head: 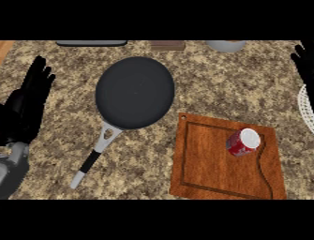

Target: Pick the can from the cutting board and place it in the pan

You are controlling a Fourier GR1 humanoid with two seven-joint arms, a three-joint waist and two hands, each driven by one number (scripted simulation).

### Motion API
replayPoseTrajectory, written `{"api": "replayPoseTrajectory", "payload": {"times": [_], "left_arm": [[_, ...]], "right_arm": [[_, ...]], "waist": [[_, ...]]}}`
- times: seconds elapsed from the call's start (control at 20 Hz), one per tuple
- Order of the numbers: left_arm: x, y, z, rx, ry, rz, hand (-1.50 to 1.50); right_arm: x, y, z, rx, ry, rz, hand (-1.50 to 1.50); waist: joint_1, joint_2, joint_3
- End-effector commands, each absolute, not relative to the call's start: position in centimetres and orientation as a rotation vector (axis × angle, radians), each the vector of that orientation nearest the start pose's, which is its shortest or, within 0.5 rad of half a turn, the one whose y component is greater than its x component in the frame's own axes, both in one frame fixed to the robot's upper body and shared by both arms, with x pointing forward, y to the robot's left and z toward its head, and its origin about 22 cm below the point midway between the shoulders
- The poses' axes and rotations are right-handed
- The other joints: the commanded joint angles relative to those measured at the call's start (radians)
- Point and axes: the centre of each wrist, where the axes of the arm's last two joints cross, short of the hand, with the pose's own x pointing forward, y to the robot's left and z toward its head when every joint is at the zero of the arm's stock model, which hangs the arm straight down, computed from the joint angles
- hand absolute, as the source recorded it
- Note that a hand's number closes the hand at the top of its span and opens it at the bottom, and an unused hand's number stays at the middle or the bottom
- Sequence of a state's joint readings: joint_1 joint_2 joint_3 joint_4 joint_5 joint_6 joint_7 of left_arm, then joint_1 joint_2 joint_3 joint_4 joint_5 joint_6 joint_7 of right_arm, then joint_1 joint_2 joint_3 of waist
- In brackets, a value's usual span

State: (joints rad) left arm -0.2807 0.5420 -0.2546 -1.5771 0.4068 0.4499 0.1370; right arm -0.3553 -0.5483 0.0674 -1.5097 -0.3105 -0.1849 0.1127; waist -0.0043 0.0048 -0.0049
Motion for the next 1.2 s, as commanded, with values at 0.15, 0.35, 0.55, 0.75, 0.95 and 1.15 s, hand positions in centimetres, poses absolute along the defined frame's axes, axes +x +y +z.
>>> {"api": "replayPoseTrajectory", "payload": {"times": [0.15,0.35,0.55,0.75,0.95,1.15], "left_arm": [[28.1,30.7,5.5,0.391,-1.403,-0.083,0.00],[27.2,32.3,3.8,0.455,-1.287,-0.077,0.00],[25.9,34.7,2.5,0.495,-1.212,-0.086,0.00],[26.7,34.6,2.1,0.507,-1.198,-0.071,0.00],[26.6,36.2,2.5,0.492,-1.209,-0.102,0.00],[27.0,35.6,1.4,0.503,-1.202,-0.081,0.00]], "right_arm": [[31.2,-23.5,13.8,0.426,-1.810,0.452,-1.50],[31.3,-28.2,19.4,-0.186,-1.967,0.779,1.50],[30.1,-28.8,7.3,0.243,-1.873,0.001,1.50],[27.5,-34.7,5.9,0.366,-1.994,0.233,-1.50],[29.2,-36.9,10.0,0.276,-1.987,0.476,-1.50],[29.4,-35.9,14.4,0.091,-1.924,0.718,-1.50]], "waist": [[0.047,0.003,0.009],[0.008,-0.016,-0.022],[0.006,0.005,0.009],[-0.007,-0.002,0.007],[0.009,-0.004,0.005],[0.002,-0.004,0.003]]}}
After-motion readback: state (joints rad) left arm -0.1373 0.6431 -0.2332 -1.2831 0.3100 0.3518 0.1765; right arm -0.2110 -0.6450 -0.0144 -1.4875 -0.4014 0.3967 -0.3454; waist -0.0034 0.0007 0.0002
